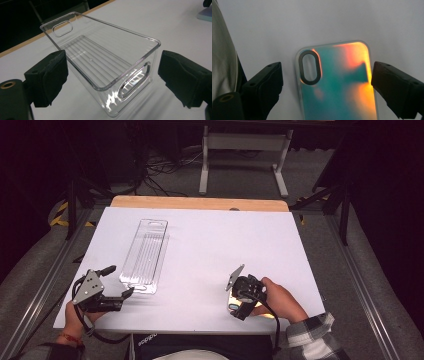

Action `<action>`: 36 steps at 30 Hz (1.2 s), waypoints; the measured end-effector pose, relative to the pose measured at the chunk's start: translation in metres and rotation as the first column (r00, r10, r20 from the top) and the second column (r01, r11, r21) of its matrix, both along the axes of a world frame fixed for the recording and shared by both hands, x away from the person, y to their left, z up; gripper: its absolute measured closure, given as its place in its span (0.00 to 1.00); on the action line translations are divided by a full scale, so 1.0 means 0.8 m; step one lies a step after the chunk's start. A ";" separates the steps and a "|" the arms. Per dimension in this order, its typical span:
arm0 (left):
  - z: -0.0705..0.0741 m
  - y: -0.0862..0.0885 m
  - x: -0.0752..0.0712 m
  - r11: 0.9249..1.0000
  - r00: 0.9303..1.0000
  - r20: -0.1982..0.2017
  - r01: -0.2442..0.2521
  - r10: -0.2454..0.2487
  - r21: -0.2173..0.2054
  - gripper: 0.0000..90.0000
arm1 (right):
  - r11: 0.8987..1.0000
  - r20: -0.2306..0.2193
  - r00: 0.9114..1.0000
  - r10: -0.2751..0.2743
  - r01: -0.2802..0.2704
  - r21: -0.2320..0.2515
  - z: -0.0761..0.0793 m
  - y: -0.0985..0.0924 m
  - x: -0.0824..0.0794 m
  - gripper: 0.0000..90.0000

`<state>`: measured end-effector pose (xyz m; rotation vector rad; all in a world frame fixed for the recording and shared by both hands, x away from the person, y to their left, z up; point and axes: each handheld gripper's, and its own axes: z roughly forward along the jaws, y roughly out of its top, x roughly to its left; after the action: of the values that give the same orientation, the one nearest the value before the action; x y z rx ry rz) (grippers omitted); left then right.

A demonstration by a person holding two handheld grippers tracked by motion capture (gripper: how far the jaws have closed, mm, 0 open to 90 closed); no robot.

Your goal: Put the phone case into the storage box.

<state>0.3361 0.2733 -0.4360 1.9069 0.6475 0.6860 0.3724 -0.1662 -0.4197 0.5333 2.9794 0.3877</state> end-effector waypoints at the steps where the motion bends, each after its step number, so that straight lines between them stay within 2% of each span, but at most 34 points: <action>1: 0.000 0.000 0.000 1.000 1.000 -0.001 0.002 -0.002 0.000 0.11 | 1.000 0.000 1.000 -0.005 0.005 -0.007 -0.002 0.000 0.001 0.12; 3: 0.000 -0.001 0.001 1.000 1.000 -0.003 0.001 -0.001 0.003 0.11 | 1.000 0.006 1.000 -0.008 0.008 -0.026 -0.006 0.001 0.005 0.10; 8: 0.000 0.000 0.000 1.000 1.000 -0.003 0.001 -0.001 0.006 0.11 | 0.998 -0.022 1.000 0.003 -0.004 -0.070 -0.016 0.007 0.016 0.09; 15: -0.001 0.000 0.000 1.000 1.000 -0.003 0.004 -0.004 0.007 0.11 | 0.998 -0.043 0.999 0.013 -0.015 -0.054 -0.014 0.006 0.017 0.16; 22: 0.000 0.000 0.000 1.000 1.000 -0.003 0.003 -0.003 0.011 0.11 | 0.999 -0.032 0.999 0.020 -0.021 -0.041 -0.013 0.004 0.015 0.19; 23: 0.000 0.000 0.000 1.000 1.000 -0.004 0.004 -0.004 0.010 0.11 | 0.999 -0.007 1.000 0.007 -0.008 -0.034 -0.011 0.003 0.015 0.19; 25: 0.000 0.000 0.000 1.000 1.000 -0.002 0.005 -0.005 0.013 0.11 | 1.000 0.011 1.000 -0.012 0.013 -0.023 -0.009 0.001 0.016 0.19; 28: 0.000 0.001 -0.001 1.000 1.000 -0.004 0.004 -0.004 0.007 0.11 | 0.999 0.052 0.998 -0.039 0.038 0.021 -0.002 -0.004 0.015 0.19; 29: 0.000 0.001 -0.001 1.000 1.000 -0.004 0.004 -0.004 0.007 0.11 | 0.999 0.052 0.998 -0.039 0.038 0.021 -0.002 -0.004 0.015 0.19; 30: 0.000 0.001 0.000 1.000 1.000 -0.001 0.004 -0.004 0.005 0.11 | 0.996 0.091 0.994 -0.065 0.059 0.070 0.007 -0.009 0.015 0.19; 31: 0.000 0.001 0.000 1.000 1.000 0.002 0.003 -0.003 0.010 0.11 | 0.993 0.106 0.991 -0.075 0.065 0.094 0.011 -0.012 0.015 0.19; 33: 0.000 0.000 0.000 1.000 1.000 0.000 0.004 -0.004 0.012 0.11 | 0.988 0.121 0.988 -0.093 0.077 0.131 0.018 -0.018 0.014 0.19; 35: 0.001 0.000 -0.001 1.000 1.000 0.000 0.003 -0.003 0.011 0.11 | 0.986 0.129 0.987 -0.099 0.080 0.149 0.020 -0.020 0.014 0.19; 36: 0.000 0.000 -0.001 1.000 1.000 0.001 0.002 -0.003 0.011 0.11 | 0.977 0.152 0.981 -0.123 0.093 0.190 0.026 -0.025 0.014 0.19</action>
<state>0.3356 0.2733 -0.4357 1.9164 0.6416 0.6905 0.3832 -0.1860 -0.3989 0.6444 2.7590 0.6638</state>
